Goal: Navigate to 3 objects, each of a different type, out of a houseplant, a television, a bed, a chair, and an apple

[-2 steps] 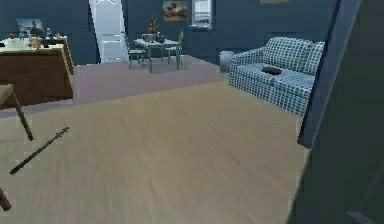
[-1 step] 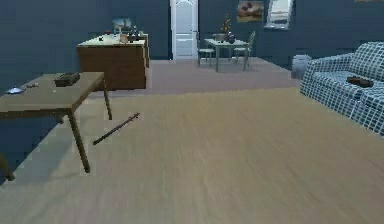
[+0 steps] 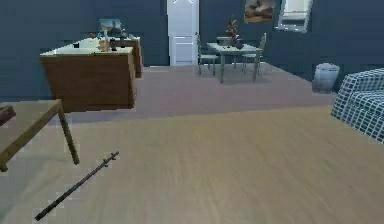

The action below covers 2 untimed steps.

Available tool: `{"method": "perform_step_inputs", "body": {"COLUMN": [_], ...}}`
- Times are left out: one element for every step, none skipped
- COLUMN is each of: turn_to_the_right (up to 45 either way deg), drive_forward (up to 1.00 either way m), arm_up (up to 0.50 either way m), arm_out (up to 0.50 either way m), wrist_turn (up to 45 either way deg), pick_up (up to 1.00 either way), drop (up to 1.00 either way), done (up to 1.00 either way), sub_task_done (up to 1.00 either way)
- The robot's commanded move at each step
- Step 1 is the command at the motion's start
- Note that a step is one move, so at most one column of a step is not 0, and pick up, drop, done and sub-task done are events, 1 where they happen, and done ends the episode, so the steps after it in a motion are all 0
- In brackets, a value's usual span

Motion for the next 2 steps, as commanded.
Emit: {"method": "perform_step_inputs", "body": {"turn_to_the_right": [0.0,0.0], "drive_forward": [1.0,1.0], "arm_up": [0.0,0.0], "arm_out": [0.0,0.0], "wrist_turn": [0.0,0.0], "pick_up": [0.0,0.0], "drop": [0.0,0.0], "done": [0.0,0.0], "sub_task_done": [0.0,0.0]}}
